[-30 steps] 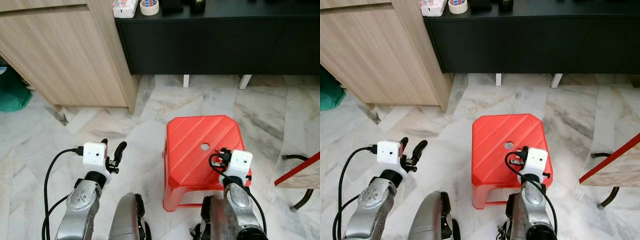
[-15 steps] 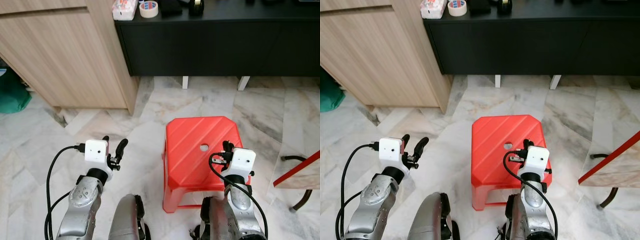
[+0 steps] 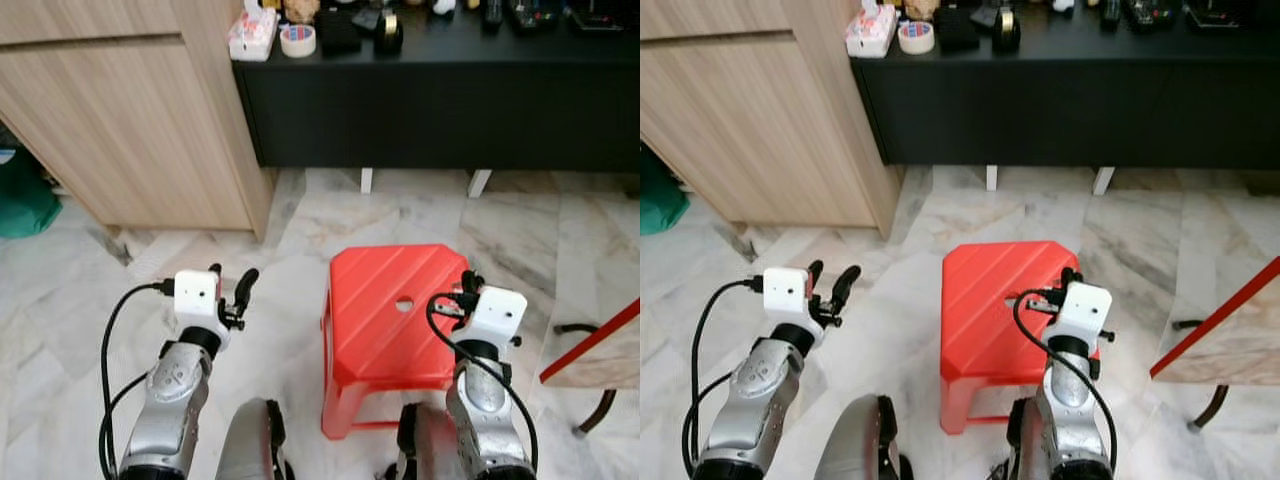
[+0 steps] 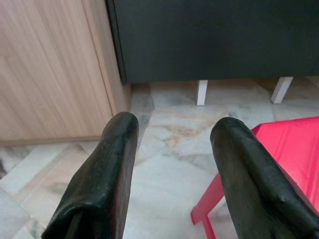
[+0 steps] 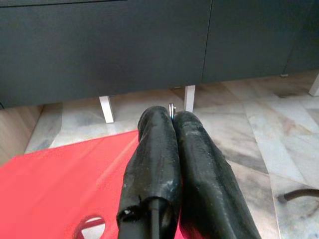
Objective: Hang keys on a hook
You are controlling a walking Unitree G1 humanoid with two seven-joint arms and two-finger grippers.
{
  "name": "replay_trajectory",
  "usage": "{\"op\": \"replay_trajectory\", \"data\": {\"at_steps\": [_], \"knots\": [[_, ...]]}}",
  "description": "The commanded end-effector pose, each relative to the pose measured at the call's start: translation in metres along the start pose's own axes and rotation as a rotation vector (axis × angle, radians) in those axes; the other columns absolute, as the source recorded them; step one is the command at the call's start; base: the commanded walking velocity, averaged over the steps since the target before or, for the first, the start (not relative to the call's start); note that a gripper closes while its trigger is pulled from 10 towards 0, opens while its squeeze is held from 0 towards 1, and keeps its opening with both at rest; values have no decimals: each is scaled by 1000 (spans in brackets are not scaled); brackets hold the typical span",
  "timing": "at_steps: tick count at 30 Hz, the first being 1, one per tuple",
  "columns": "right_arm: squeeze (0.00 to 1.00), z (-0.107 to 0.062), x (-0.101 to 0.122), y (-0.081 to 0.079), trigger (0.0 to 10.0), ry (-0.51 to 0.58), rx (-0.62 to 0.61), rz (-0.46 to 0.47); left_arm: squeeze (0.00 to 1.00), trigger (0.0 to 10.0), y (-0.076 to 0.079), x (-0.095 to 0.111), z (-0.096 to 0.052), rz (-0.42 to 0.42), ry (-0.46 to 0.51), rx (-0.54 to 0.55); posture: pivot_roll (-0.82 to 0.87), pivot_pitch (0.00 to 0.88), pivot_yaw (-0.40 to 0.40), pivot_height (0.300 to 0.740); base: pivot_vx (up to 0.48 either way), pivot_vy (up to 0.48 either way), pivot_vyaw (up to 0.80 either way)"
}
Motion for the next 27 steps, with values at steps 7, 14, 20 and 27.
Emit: {"op": "replay_trajectory", "data": {"at_steps": [7,14,20,27], "knots": [[0,4,3,0,10000,-4,18,-7,0,10000,-9,-6,1,-12,4,37,49,68,22,666,0,0,0],[0,4,0,-2,10000,-18,45,5,0,10000,-29,-28,-9,16,-76,96,45,58,19,701,0,0,0],[0,3,-2,-8,10000,-27,86,21,0,10000,-53,-55,-25,49,-179,163,39,44,14,740,0,0,0],[0,-1,-11,-6,10000,-65,106,34,0,10000,-67,-77,-37,58,-279,209,31,25,4,740,0,0,0]]}}
Point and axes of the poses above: a point about 5 cm out from each wrist's last joint towards the gripper, its own z axis pointing out of the wrist towards the gripper, its own x axis along the axis of the wrist's last joint, y = z × x, the point moved 1 cm from there along z, pointing out of the wrist towards the gripper, and after that the axes turned 9 degrees about -z, right-handed, at the moved point
